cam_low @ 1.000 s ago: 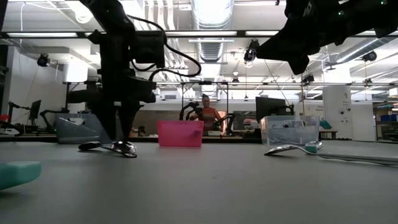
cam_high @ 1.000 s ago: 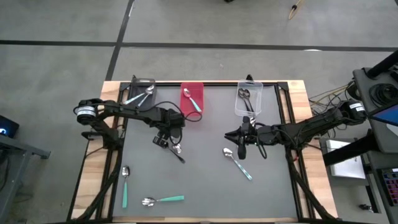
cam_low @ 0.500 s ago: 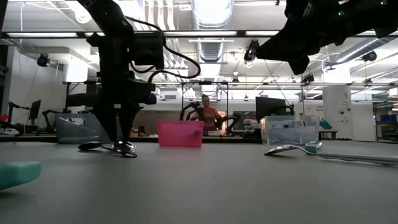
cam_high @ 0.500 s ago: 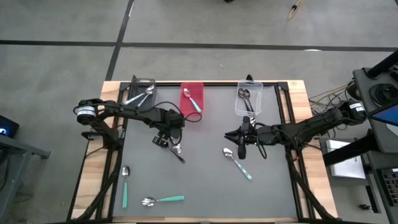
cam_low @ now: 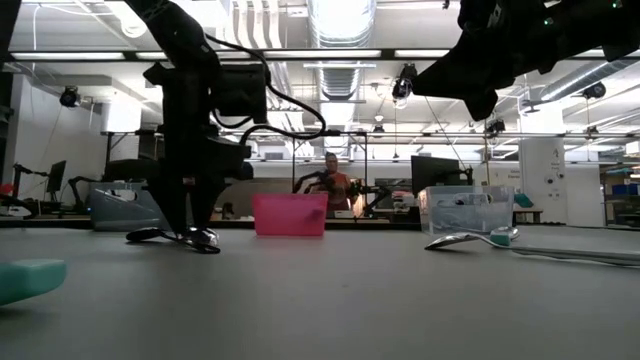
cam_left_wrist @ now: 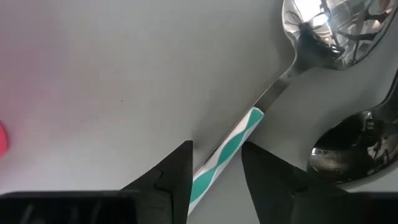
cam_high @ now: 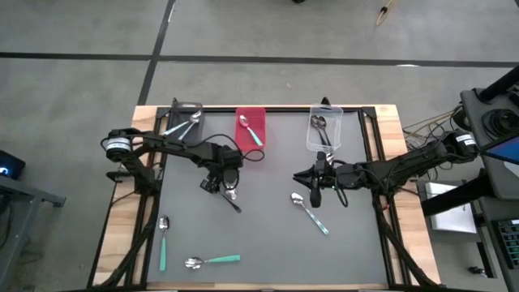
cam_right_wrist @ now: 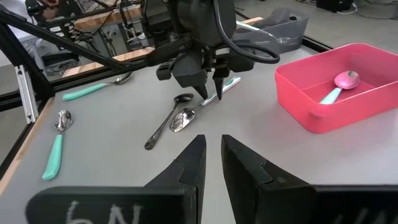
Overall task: Sort silverware by color (type)
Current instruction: Put the blue patterned spoon into the black bin
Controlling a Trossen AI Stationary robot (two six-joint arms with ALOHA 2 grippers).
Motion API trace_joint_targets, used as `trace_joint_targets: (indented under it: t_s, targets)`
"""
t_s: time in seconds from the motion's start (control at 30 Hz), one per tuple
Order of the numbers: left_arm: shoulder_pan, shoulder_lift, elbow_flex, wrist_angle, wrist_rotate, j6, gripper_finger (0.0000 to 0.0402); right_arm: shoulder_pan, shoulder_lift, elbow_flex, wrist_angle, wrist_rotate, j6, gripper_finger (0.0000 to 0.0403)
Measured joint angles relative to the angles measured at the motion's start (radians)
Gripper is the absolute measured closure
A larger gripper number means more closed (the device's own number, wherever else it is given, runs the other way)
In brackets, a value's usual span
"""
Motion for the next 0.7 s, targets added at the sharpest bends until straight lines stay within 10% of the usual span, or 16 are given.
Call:
trace_joint_targets:
  t_s: [0.4,0.7]
  targets:
    - [-0.001,-0.003,-0.004,-0.009,0.010,-0.032,0.0388,0.000,0.000,0.000,0.000,0.000,-0.002,0.0360]
    - [0.001,-0.083,-0.013,0.010,0.028,-0.116,0.0396,0.000,0.000,0.000,0.000,0.000,0.000,0.0360]
